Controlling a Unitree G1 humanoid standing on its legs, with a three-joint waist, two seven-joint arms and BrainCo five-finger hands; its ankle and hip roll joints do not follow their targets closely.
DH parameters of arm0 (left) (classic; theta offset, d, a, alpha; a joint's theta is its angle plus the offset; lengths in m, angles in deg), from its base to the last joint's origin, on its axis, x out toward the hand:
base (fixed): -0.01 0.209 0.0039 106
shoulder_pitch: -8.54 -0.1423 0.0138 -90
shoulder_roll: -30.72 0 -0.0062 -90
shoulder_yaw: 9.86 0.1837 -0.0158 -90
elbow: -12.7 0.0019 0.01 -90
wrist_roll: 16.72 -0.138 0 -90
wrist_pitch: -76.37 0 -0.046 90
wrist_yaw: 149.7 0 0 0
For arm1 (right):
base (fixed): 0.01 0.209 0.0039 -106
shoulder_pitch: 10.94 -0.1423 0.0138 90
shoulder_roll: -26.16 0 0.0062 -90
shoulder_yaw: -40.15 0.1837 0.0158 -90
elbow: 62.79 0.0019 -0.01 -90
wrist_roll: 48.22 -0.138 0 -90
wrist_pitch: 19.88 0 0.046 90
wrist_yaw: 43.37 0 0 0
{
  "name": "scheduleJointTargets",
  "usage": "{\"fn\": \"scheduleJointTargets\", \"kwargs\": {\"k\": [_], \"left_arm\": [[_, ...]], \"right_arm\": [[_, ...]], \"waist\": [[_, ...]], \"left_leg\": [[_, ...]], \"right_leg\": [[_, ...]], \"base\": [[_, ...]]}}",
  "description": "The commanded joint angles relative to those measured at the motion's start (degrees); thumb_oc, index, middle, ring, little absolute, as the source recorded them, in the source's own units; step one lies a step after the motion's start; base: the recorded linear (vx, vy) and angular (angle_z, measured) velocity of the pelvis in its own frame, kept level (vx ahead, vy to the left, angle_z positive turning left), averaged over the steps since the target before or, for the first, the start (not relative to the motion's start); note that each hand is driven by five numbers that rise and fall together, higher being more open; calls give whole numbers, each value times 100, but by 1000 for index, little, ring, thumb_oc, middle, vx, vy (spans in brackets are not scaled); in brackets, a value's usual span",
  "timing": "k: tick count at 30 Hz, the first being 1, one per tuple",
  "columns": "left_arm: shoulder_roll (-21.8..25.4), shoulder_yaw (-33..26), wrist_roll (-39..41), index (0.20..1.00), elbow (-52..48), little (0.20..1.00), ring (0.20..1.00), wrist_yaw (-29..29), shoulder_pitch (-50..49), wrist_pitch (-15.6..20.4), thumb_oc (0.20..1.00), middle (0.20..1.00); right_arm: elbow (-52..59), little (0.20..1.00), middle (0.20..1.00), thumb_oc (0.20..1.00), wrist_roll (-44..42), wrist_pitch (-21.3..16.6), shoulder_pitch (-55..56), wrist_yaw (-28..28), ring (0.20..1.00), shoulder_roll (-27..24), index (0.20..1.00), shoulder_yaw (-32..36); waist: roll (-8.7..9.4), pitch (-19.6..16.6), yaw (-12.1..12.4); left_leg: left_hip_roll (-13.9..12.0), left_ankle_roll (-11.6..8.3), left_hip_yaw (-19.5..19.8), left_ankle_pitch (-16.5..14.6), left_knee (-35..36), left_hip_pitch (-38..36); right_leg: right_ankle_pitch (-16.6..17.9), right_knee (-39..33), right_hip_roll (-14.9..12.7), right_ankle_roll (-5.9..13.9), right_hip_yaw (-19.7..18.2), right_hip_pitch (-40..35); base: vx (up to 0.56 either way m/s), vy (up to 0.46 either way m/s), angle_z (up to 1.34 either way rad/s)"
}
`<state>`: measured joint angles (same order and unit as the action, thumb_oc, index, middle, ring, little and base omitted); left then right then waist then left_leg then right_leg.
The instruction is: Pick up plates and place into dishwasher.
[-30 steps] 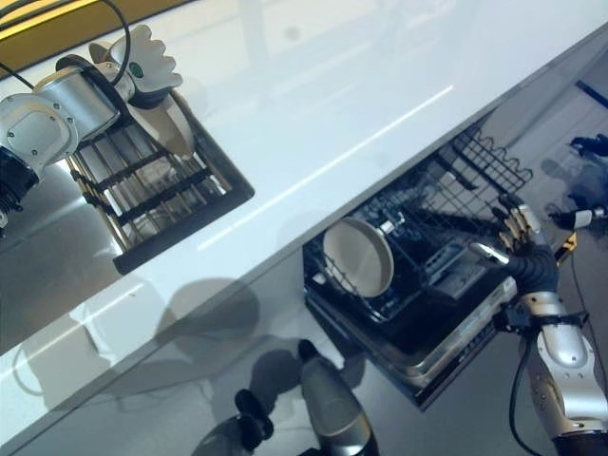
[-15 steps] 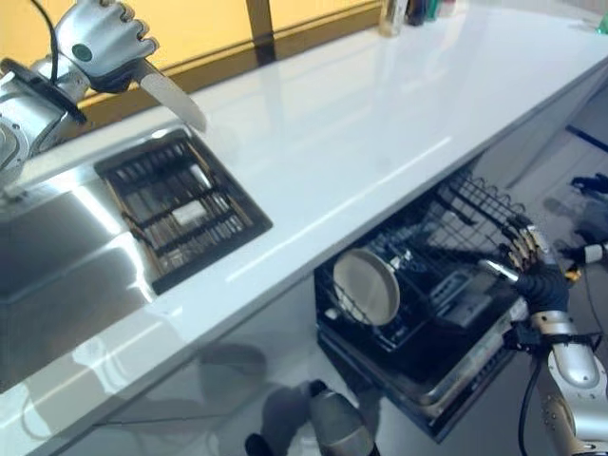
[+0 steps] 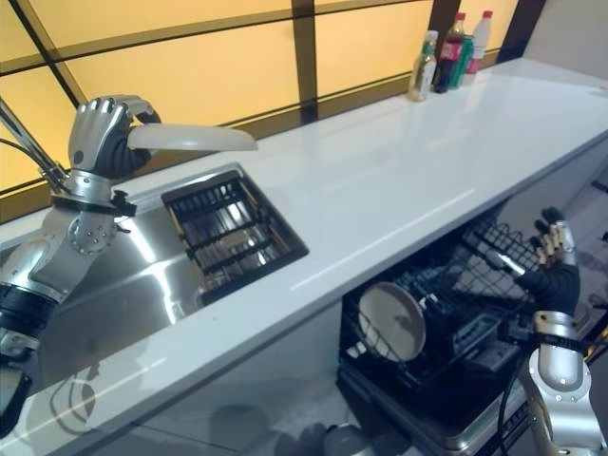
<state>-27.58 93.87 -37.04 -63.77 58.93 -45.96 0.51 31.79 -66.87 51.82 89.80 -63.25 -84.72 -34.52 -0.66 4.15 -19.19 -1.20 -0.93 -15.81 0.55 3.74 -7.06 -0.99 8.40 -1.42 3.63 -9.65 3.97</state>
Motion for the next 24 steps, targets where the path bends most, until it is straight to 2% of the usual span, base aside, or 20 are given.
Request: {"fn": "scheduleJointTargets", "kwargs": {"k": [1, 4, 6, 11, 15, 20, 24], "left_arm": [[-305, -720, 1029, 200, -661, 200, 200, -292, -131, 206, 200, 200], [-738, -952, 1559, 200, -1133, 200, 200, -678, -474, 247, 200, 200], [-1136, -1016, 2007, 200, -1396, 200, 200, -996, -739, 422, 200, 200], [-1809, -938, 2741, 200, -2019, 200, 200, -1810, -1201, 342, 200, 200], [-2073, -766, 3029, 200, -2190, 200, 200, -2261, -1314, 277, 200, 200], [-2241, -515, 3389, 200, -2209, 200, 200, -2591, -1185, 255, 200, 200], [-2364, -370, 3516, 200, -2156, 200, 200, -2732, -1127, 133, 200, 200]], "right_arm": [[587, 1000, 1000, 1000, 709, -413, -536, -518, 1000, 17, 1000, 377], [746, 1000, 1000, 1000, 1039, -428, -691, -628, 1000, 38, 1000, 375], [808, 1000, 1000, 1000, 1060, -478, -876, -557, 1000, 79, 1000, 275], [1020, 1000, 1000, 1000, 1450, -377, -1259, 152, 1000, 57, 1000, -143], [1064, 1000, 1000, 1000, 1539, -199, -1595, 768, 1000, -189, 1000, -486], [977, 1000, 1000, 1000, 1612, -59, -1967, 1221, 1000, -350, 1000, -868], [949, 1000, 1000, 1000, 1344, 63, -2205, 1503, 1000, -253, 1000, -1119]], "waist": [[52, -297, 102], [19, -345, 202], [18, -383, 306], [28, -436, 524], [72, -478, 632], [95, -516, 682], [79, -520, 703]], "left_leg": [[131, 292, 98, -669, -425, 204], [154, 290, 182, -670, -410, 195], [172, 285, 254, -679, -428, 205], [207, 276, 385, -699, -512, 277], [219, 267, 416, -701, -538, 331], [232, 273, 429, -701, -522, 360], [229, 268, 431, -707, -529, 362]], "right_leg": [[255, -108, -10, 555, 57, 143], [264, -135, -2, 554, 97, 120], [268, -147, -5, 550, 141, 98], [277, -187, -34, 540, 214, 88], [279, -237, -68, 537, 272, 99], [282, -287, -95, 548, 302, 120], [282, -308, -101, 547, 302, 125]], "base": [[-99, 51, -2], [-80, 36, 2], [-77, 23, 7], [-57, 6, 6], [-52, -7, 9], [-33, -11, 4], [-12, -6, 6]]}}
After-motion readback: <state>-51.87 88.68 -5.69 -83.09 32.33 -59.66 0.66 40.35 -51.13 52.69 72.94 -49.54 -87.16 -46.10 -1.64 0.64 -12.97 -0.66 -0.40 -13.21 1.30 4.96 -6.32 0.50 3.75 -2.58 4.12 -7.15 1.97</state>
